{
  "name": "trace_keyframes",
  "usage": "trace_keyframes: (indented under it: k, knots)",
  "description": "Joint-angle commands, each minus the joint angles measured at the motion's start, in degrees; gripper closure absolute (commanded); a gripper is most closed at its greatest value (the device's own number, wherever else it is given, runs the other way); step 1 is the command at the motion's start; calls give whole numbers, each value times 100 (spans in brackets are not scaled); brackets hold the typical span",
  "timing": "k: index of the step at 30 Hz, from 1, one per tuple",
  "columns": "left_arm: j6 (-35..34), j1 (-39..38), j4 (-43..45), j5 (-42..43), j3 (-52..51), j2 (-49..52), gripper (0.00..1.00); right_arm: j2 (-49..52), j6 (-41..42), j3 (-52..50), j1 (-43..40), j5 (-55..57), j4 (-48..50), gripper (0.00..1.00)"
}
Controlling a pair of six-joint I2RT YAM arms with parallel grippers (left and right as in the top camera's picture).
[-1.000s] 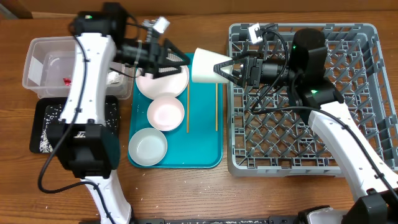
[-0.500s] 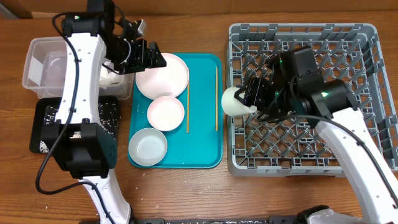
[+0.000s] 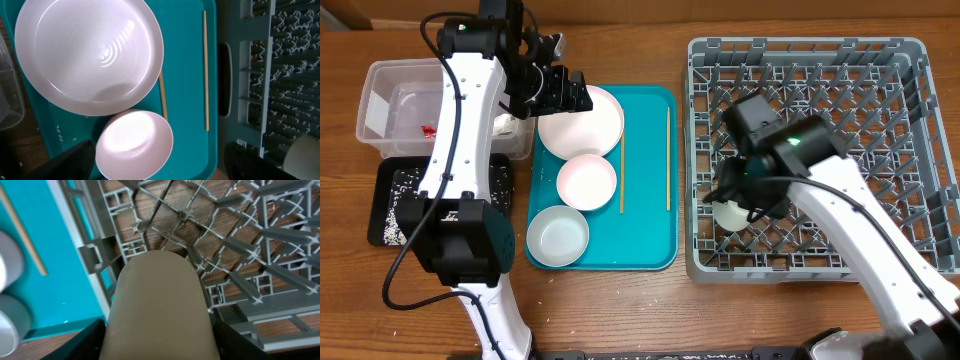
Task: Sort waste into correct bins and load items into the dishwasher
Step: 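Place the white cup upside down in the dish rack with right gripper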
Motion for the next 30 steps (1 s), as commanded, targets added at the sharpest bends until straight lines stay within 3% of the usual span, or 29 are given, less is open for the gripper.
trace_keyframes:
  k: [1, 3, 8, 11, 18, 22, 30]
  knots:
    - [-37, -22, 17, -76, 48, -55, 16, 428, 81, 120, 188, 208, 46, 63]
    - [-37, -22, 20, -76, 48, -55, 16, 741, 81, 120, 249, 208, 52, 58]
    - [-37, -22, 17, -79, 48, -55, 15, 1014, 79, 125, 249, 203, 114, 30]
    - [-37, -22, 17, -79, 48, -55, 15, 1001, 11, 387, 249, 173, 105, 26]
    - [-39, -20, 20, -76, 48, -55, 12, 1001, -313, 1615, 254, 111, -4, 21]
    - [-44, 74, 2, -74, 164, -57, 12, 1021, -490, 1810, 372, -271, 688, 21]
    - [-216, 1001, -758, -339, 2120, -59, 9, 2017, -400, 1810, 1263, -275, 2090, 29]
